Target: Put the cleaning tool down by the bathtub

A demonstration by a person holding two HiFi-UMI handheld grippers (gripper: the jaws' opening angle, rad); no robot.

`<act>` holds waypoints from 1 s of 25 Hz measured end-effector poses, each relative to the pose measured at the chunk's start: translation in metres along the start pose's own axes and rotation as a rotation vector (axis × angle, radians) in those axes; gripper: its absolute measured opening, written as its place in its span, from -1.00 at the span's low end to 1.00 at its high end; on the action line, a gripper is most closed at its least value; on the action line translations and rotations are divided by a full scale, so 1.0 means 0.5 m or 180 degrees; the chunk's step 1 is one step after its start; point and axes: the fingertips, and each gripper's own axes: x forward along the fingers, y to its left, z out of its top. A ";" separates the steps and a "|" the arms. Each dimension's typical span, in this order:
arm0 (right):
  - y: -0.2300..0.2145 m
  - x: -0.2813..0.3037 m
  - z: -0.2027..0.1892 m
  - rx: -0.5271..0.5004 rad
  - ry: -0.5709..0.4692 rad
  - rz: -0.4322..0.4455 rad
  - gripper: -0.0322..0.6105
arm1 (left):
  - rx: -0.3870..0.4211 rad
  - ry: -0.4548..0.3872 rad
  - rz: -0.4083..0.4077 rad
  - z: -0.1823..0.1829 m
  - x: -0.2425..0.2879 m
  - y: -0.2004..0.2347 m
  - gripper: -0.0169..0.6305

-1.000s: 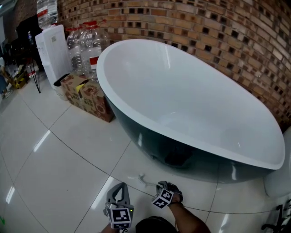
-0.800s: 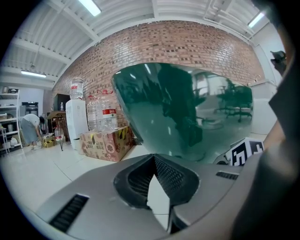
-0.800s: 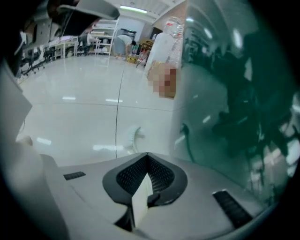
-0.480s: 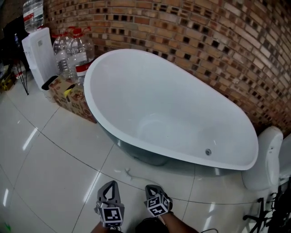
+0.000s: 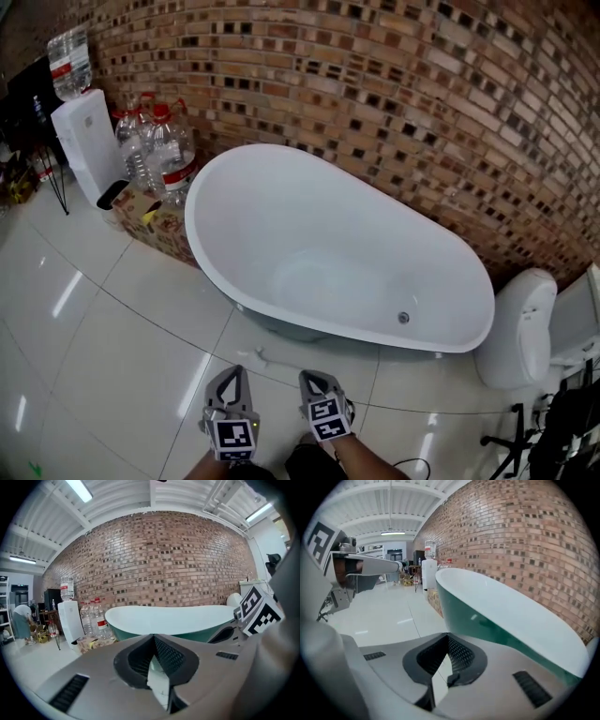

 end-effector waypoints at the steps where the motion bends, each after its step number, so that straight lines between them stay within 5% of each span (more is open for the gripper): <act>1: -0.002 -0.032 0.030 0.0025 -0.0040 -0.0013 -0.86 | 0.0038 -0.0015 -0.0013 0.035 -0.016 0.001 -0.93; 14: -0.014 -0.436 0.343 0.0267 -0.0743 -0.0216 -0.86 | 0.0018 -0.0266 -0.0123 0.395 -0.212 -0.038 -0.93; 25: 0.006 -0.751 0.441 0.0617 -0.1114 -0.0896 -0.86 | -0.0116 -0.0390 -0.0550 0.541 -0.415 -0.076 -0.93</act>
